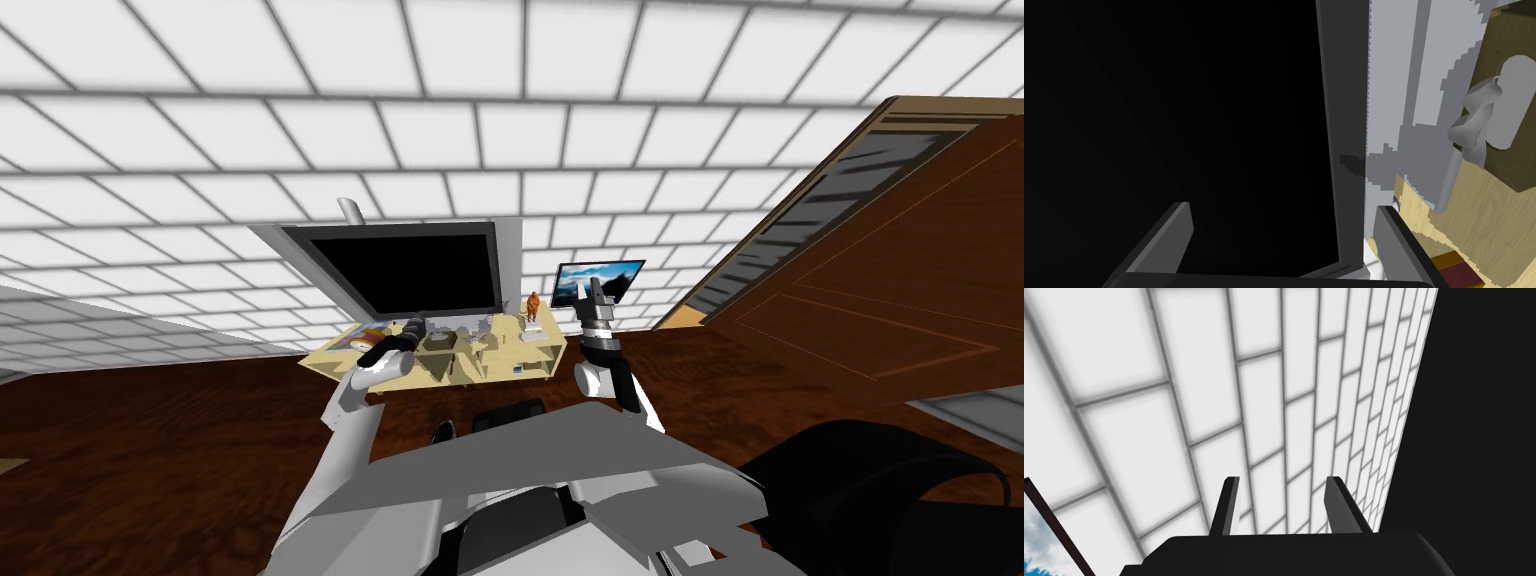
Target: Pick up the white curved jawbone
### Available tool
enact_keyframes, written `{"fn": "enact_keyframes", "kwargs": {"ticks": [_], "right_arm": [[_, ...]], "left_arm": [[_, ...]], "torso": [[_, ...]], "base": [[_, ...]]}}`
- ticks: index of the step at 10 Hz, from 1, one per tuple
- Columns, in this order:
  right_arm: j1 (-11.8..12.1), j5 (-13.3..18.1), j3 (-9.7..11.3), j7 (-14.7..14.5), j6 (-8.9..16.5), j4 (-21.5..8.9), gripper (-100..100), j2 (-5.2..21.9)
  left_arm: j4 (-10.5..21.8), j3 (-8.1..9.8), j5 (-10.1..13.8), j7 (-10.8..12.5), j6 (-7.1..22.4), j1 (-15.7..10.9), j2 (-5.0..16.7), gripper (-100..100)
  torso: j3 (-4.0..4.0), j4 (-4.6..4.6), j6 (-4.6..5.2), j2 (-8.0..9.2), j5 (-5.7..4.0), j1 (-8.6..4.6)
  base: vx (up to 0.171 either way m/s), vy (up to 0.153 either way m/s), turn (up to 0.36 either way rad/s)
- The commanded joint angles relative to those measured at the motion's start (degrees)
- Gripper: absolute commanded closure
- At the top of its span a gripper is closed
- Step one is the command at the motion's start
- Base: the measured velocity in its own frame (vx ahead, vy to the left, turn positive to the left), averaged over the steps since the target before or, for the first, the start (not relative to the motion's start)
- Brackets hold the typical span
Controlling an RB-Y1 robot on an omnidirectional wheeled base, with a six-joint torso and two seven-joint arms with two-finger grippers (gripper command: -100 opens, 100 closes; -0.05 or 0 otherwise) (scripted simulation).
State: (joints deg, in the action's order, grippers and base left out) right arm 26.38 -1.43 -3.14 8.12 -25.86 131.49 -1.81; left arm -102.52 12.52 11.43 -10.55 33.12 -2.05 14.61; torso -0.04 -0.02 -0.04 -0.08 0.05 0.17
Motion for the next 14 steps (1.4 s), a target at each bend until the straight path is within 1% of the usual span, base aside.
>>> {"fn": "enact_keyframes", "kwargs": {"ticks": [1, 2, 3, 4, 5, 6, 7, 8, 9, 10, 11, 12, 13, 14], "right_arm": [[0.0, 0.0, 0.0, 0.0, 0.0, 0.0, 0, 0.0], [0.0, 0.0, 0.0, 0.0, 0.0, 0.0, 0, 0.0], [0.0, 0.0, 0.0, 0.0, 0.0, 0.0, 0, 0.0], [0.0, 0.0, 0.0, 0.0, 0.0, 0.0, 0, 0.0], [0.0, 0.0, 0.0, 0.0, 0.0, 0.0, 0, 0.0], [0.0, 0.0, 0.0, 0.0, 0.0, 0.0, 0, 0.0], [0.0, 0.0, 0.0, 0.0, 0.0, 0.0, 0, 0.0], [0.0, 0.0, 0.0, 0.0, 0.0, 0.0, 0, 0.0], [0.0, 0.0, 0.0, 0.0, 0.0, 0.0, 0, 0.0], [0.0, 0.0, 0.0, 0.0, 0.0, 0.0, 0, 0.0], [0.0, 0.0, 0.0, 0.0, 0.0, 0.0, 0, 0.0], [0.0, 0.0, 0.0, 0.0, 0.0, 0.0, 0, 0.0], [0.0, 0.0, 0.0, 0.0, 0.0, 0.0, 0, 0.0], [0.0, 0.0, 0.0, 0.0, 0.0, 0.0, 0, 0.0]], "left_arm": [[2.9, 0.11, 0.6, 0.6, 2.9, -2.0, 0.1, -100], [3.7, 0.11, 0.6, 0.6, 4.3, -2.0, 0.1, -100], [3.7, 0.11, 0.6, 0.6, 5.0, -2.0, 0.1, -100], [6.4, 0.07, 0.9, 1.3, 7.1, -3.9, -0.1, -100], [6.5, 0.07, 0.9, 1.3, 8.5, -3.9, -0.1, -100], [8.5, -0.08, 1.1, 2.0, 10.3, -5.7, -0.4, -100], [9.3, -0.08, 1.1, 2.0, 11.8, -5.7, -0.4, -100], [9.3, -0.08, 1.1, 2.0, 11.9, -5.7, -0.4, -100], [12.1, -0.34, 1.2, 2.9, 14.2, -7.5, -0.6, -100], [12.1, -0.34, 1.2, 2.9, 15.2, -7.5, -0.6, -100], [14.4, -0.72, 1.2, 3.8, 17.2, -9.2, -1.0, -100], [14.9, -0.72, 1.2, 3.8, 18.4, -9.2, -1.0, -100], [16.9, -1.19, 1.2, 4.7, 20.2, -10.9, -1.3, -100], [17.8, -1.19, 1.2, 4.7, 21.4, -10.9, -1.3, -100]], "torso": [[0.0, 0.0, 0.0, 0.0, 0.0, 0.0], [-0.01, 0.0, 0.03, -0.01, 0.0, -0.01], [0.0, 0.0, -0.01, -0.01, 0.0, 0.0], [0.0, 0.0, -0.02, 0.0, -0.01, -0.06], [-0.03, -0.01, 0.03, -0.05, -0.02, -0.06], [-0.03, -0.01, -0.01, -0.05, -0.01, -0.06], [-0.04, -0.01, 0.02, -0.08, -0.01, -0.03], [-0.04, -0.02, -0.01, -0.08, 0.0, -0.01], [-0.02, -0.01, -0.02, -0.03, -0.02, -0.08], [-0.03, -0.01, 0.01, -0.05, -0.02, -0.07], [-0.04, -0.01, -0.01, -0.07, -0.02, -0.08], [-0.07, -0.02, 0.01, -0.12, -0.01, -0.02], [-0.06, -0.02, -0.03, -0.1, -0.01, -0.01], [-0.07, -0.02, 0.01, -0.12, 0.0, 0.0]], "base": [[0.005, 0.045, -0.141], [0.004, 0.048, -0.06], [0.007, 0.027, 0.024], [0.02, 0.033, -0.117], [0.018, 0.038, -0.086], [0.02, 0.047, -0.111], [0.021, 0.049, -0.06], [0.009, 0.025, 0.01], [0.014, 0.032, -0.102], [0.023, 0.035, -0.085], [0.038, 0.051, -0.129], [0.029, 0.05, -0.056], [0.029, 0.054, -0.092], [0.026, 0.046, -0.07]]}}
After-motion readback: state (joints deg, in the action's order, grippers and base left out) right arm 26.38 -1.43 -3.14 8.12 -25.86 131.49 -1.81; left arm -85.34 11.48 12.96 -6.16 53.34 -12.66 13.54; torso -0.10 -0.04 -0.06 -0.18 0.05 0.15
